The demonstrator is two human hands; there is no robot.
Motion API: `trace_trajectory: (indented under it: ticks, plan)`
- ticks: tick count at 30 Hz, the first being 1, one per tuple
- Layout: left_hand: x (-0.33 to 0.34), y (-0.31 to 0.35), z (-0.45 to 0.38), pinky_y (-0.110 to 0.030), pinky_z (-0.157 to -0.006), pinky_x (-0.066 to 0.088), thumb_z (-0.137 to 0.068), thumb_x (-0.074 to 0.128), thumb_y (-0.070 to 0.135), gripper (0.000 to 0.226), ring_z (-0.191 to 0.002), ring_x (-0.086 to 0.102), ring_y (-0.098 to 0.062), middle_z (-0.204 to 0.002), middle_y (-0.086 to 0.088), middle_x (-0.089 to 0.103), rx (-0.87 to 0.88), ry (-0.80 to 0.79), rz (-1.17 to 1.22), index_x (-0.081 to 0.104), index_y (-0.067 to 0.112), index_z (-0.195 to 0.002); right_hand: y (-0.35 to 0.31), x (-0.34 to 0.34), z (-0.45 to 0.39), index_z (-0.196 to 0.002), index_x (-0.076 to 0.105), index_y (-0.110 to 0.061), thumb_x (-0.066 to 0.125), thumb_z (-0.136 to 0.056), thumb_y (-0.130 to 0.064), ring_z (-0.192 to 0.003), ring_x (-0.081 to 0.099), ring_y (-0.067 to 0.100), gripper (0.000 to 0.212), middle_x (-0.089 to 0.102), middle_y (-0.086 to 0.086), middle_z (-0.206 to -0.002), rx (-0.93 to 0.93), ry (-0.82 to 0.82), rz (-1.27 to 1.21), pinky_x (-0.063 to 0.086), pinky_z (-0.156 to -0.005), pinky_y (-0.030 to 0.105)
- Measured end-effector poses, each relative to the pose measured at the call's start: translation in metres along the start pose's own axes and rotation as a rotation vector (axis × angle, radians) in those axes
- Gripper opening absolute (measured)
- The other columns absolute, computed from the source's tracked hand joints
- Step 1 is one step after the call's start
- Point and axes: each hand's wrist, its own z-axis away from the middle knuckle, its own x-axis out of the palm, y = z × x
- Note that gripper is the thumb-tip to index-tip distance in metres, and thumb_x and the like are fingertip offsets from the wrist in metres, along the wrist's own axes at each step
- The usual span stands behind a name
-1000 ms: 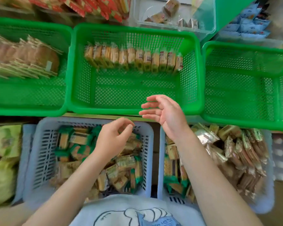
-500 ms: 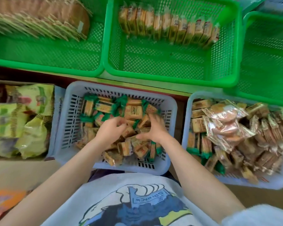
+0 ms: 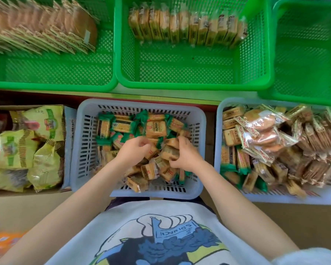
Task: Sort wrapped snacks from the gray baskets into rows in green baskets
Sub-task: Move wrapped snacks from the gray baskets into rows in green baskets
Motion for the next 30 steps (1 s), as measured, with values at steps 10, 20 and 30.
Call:
trace_trajectory:
  ticks: [10,20,30]
  plan:
    - [0.03,0.017,0.002,-0.027,-0.077,0.059,-0.096,0.065,0.032,0.059,-0.096,0.07,-0.019,-0.121,-0.006,0.063,-0.179,-0.186,0.418,0.04,0.017,-0.147,-0.018,-0.007,0.005,-0.145,0.04,-0.021,0.072,-0.089,-0.039,-0.119,0.055,0.021,0.067,0.047,0.004,-0.137,0.073,0.117,-0.413,0.051,-0.094,0.034]
    - [0.022,-0.006,0.004,-0.039,-0.082,0.061,-0.101,0.042,0.009,0.03,-0.092,0.072,-0.03,-0.111,-0.019,0.066,-0.275,-0.067,0.595,0.058,0.008,-0.126,-0.021,-0.002,-0.009,-0.146,0.032,-0.019,0.077,-0.08,-0.027,-0.114,0.055,0.025,0.081,0.053,0.007,-0.13,0.098,0.002,-0.2,0.052,-0.09,0.039]
    - [-0.007,0.037,0.042,-0.033,-0.077,0.058,-0.075,0.075,0.053,0.088,-0.102,0.069,-0.016,-0.126,-0.007,0.062,0.02,-0.3,0.93,0.038,0.016,-0.145,-0.069,-0.049,0.067,-0.134,0.044,-0.031,0.063,-0.087,-0.044,-0.111,0.06,0.011,0.051,0.057,-0.002,-0.126,-0.091,0.003,-0.707,0.055,-0.088,0.032]
